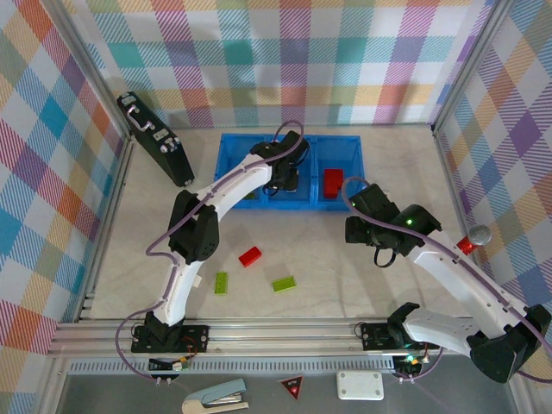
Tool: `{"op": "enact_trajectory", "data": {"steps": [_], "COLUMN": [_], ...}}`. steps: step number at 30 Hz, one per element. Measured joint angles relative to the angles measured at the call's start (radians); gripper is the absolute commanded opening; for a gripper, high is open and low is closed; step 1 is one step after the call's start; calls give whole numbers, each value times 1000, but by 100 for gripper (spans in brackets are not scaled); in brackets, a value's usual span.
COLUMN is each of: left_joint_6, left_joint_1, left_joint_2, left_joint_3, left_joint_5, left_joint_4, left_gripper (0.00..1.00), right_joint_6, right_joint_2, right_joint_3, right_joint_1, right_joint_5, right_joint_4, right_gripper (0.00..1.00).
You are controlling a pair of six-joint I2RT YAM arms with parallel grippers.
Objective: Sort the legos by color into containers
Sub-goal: Place the lego in the container.
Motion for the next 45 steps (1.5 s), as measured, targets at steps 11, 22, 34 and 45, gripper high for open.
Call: {"op": "enact_trajectory", "data": {"steps": [11, 22, 34, 45], "left_joint_6": [0, 0, -3, -20], "left_joint_1": [-1, -5, -8, -8], "left_joint_2": [57, 57, -33, -287], "left_joint_3": [37, 37, -5, -283], "left_joint_5": [-8, -7, 3, 21], "left_joint_4": [-18, -24, -43, -12], "left_gripper": [45, 52, 53, 52], "right_joint_6": [0, 0, 16, 49], "right_joint_2": [-11, -31, -50, -40], "right_joint_3": [0, 0, 0, -24], "right_joint_1": [0, 0, 0, 31], "right_joint_5": [0, -1, -32, -97], "right_joint_4": [0, 0, 1, 25], "right_gripper": [79, 79, 78, 77]}}
